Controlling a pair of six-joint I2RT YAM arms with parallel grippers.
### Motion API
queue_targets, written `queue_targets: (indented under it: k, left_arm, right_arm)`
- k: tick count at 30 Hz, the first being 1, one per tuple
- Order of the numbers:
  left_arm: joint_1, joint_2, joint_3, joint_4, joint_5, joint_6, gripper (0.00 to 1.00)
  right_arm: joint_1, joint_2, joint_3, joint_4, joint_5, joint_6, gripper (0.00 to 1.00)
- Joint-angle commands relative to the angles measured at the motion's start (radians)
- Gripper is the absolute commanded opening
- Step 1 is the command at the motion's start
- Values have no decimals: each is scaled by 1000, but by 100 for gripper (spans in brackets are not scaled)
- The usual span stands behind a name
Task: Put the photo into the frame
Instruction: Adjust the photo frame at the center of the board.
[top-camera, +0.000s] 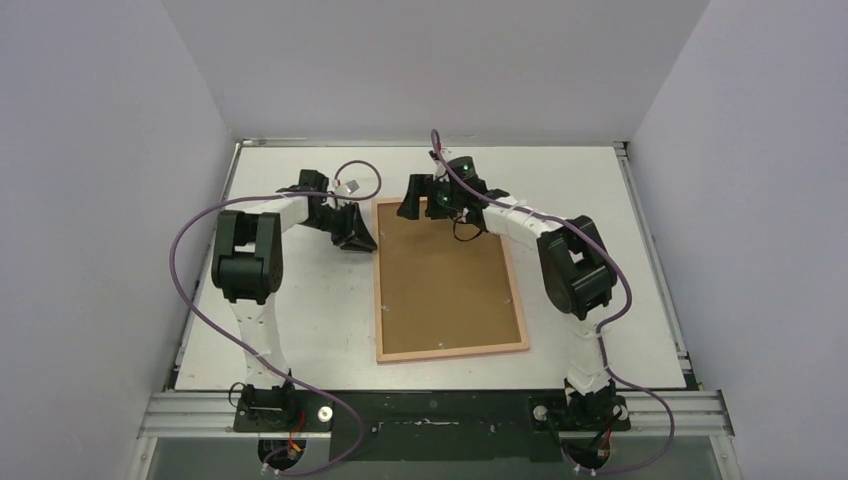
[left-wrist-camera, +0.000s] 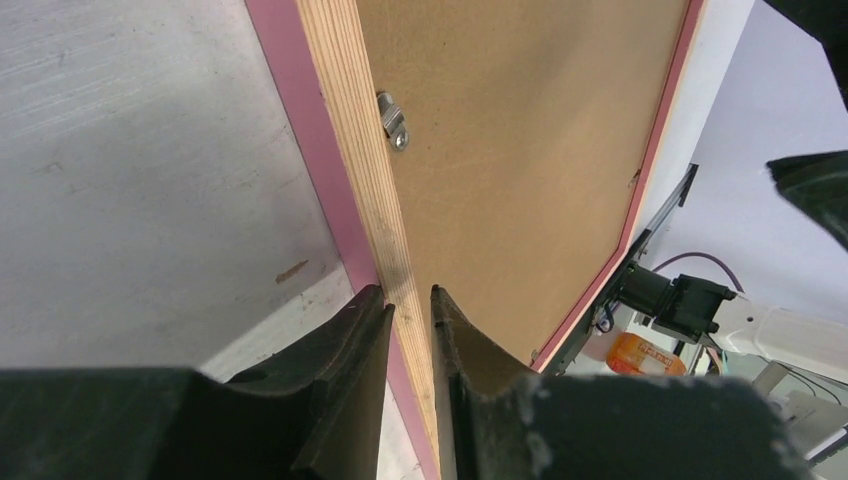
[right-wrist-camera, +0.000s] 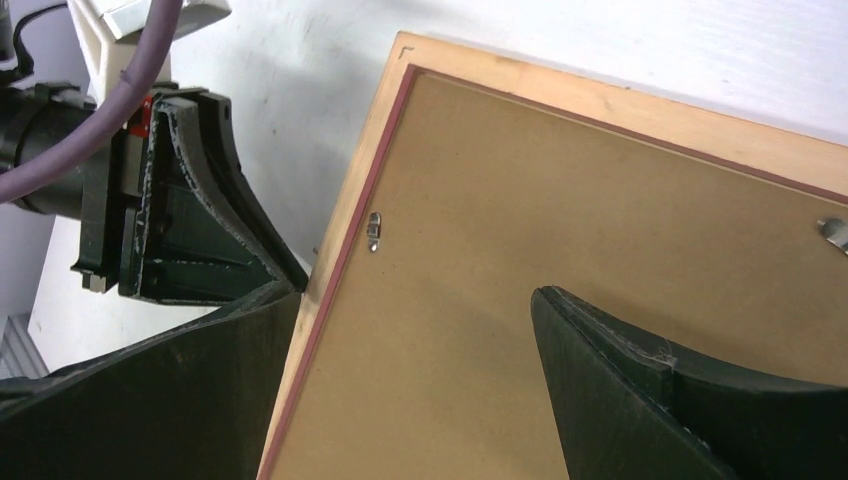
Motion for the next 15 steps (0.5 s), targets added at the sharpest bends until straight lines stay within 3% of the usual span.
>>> queue_targets:
  k: [1, 8, 15]
  left_arm:
    - [-7, 8, 6, 59, -13, -25, 19]
    - [-12, 22, 15, 53, -25, -26, 10]
    - [-10, 30, 7, 37, -40, -16, 6]
  right_arm:
    - [8, 31, 77, 80, -137, -67, 90]
    - [46, 137, 195, 33, -230, -180, 90]
    - [93, 224, 293, -31, -261, -268, 90]
